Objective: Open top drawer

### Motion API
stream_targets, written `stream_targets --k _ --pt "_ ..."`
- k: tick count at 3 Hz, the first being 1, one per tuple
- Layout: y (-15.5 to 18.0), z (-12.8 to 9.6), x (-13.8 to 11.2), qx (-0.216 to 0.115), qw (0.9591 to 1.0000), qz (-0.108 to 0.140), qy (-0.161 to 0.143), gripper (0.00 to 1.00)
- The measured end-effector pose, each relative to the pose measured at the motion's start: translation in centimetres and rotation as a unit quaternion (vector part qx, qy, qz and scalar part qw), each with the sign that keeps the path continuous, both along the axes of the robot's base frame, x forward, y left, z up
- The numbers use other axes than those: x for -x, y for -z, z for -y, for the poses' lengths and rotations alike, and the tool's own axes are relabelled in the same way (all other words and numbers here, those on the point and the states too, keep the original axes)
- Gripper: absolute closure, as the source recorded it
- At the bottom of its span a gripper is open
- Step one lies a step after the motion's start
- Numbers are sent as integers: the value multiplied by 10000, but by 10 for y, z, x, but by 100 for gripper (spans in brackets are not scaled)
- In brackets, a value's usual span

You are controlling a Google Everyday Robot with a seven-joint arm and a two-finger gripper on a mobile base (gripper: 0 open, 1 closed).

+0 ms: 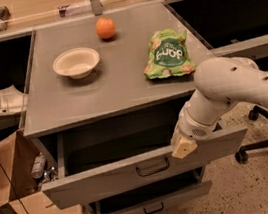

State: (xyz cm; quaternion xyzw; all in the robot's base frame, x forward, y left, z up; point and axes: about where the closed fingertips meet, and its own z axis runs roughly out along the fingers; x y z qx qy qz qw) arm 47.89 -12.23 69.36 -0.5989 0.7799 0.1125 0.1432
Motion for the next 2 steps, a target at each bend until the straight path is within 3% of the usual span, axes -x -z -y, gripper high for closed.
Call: stream_targets --k 2 --pt "-8 12 14 47 9999 -39 112 100"
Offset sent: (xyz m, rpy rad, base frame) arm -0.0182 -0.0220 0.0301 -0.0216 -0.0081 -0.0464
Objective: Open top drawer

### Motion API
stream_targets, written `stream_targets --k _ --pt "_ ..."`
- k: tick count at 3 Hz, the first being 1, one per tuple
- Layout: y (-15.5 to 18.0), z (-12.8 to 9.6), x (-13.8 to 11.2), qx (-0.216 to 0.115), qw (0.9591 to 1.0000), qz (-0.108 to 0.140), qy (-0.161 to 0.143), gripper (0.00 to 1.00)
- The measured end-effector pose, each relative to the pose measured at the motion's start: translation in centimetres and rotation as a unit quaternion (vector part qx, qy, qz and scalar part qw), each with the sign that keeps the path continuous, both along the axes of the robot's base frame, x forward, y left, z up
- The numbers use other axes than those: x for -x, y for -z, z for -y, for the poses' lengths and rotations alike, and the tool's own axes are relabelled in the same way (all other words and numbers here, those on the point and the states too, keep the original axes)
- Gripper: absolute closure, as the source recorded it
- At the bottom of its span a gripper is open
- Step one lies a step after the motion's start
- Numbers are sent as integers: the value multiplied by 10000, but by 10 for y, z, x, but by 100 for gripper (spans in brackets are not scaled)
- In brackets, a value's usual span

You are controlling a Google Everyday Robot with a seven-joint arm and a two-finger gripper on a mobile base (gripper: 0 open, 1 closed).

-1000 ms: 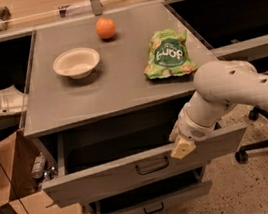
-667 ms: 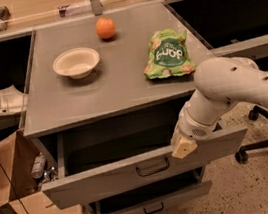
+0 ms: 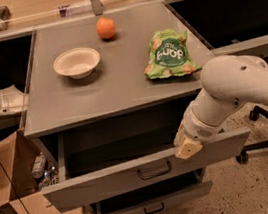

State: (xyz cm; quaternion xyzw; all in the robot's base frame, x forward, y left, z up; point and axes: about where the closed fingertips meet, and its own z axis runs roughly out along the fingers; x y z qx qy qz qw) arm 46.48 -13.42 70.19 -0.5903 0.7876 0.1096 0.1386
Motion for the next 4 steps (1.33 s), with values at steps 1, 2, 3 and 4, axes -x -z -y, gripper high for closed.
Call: stream_targets --k 1,2,3,4 --pt "2 1 1 3 10000 -10 10 100" --pt "2 7 11 34 9999 -96 101 100" --pt "1 13 21 72 9996 -174 212 100" --pt "-3 21 33 126 9992 -228 318 100"
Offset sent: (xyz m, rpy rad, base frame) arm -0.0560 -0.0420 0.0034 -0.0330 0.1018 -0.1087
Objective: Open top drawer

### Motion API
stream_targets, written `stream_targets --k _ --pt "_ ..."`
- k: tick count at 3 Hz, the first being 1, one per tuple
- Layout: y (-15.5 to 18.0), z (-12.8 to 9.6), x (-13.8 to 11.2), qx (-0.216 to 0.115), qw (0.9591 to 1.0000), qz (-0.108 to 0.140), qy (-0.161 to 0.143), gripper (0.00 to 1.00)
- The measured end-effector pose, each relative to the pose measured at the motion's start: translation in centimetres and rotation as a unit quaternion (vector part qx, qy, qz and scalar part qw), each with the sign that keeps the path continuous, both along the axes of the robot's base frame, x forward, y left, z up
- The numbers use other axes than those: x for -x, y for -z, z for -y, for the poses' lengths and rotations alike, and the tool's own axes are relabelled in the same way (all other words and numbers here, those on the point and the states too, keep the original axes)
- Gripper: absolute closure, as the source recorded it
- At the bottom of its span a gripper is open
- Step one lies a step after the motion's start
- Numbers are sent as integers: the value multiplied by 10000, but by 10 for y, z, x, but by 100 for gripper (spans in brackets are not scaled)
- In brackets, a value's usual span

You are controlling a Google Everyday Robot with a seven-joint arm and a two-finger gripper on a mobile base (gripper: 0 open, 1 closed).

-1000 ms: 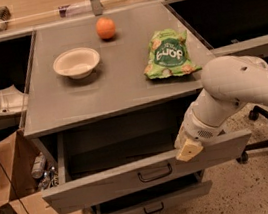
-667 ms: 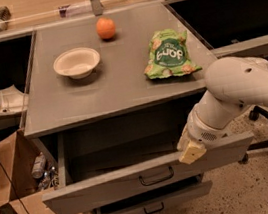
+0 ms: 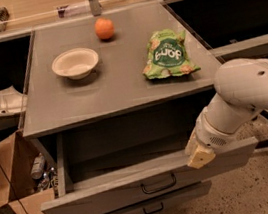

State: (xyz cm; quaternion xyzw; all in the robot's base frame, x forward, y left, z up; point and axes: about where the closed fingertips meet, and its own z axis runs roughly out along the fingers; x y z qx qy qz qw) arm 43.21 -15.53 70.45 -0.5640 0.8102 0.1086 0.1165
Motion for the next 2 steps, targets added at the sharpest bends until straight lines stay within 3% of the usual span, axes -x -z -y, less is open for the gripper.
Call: stream_targets --k 2 --pt "-18 29 45 169 9994 -189 250 100"
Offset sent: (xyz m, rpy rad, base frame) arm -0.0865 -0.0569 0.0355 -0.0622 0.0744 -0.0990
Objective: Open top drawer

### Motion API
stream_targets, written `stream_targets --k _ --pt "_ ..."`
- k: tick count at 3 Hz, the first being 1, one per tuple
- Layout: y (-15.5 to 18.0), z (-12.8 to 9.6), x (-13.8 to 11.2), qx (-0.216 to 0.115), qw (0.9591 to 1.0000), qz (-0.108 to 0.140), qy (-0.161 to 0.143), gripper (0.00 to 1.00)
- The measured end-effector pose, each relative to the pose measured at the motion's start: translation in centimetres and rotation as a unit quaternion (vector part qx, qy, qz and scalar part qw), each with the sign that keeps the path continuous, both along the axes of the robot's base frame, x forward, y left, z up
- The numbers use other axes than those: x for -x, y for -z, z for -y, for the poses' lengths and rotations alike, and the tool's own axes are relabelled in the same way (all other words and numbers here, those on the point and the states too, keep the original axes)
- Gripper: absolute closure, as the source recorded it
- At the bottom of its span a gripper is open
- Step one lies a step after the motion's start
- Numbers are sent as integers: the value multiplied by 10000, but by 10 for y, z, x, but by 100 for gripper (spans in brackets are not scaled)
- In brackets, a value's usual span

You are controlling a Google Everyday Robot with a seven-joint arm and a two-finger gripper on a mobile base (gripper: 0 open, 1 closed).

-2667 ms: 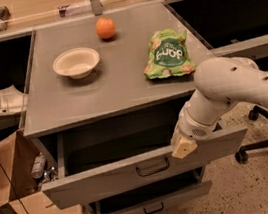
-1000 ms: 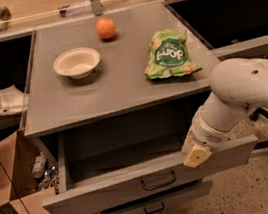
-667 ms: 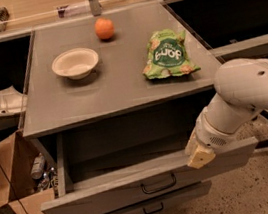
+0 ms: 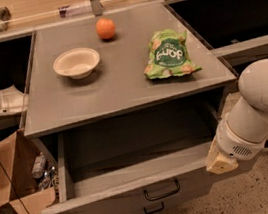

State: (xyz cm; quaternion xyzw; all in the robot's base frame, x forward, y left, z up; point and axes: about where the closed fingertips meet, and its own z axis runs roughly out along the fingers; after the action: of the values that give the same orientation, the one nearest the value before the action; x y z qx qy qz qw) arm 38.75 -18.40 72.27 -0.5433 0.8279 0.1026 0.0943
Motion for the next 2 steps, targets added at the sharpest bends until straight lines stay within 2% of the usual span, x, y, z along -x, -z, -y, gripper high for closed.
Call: stream_targets --k 1,2 --pt "-2 3 5 22 10000 -19 21 100" --pt "-2 3 5 22 10000 -19 21 82"
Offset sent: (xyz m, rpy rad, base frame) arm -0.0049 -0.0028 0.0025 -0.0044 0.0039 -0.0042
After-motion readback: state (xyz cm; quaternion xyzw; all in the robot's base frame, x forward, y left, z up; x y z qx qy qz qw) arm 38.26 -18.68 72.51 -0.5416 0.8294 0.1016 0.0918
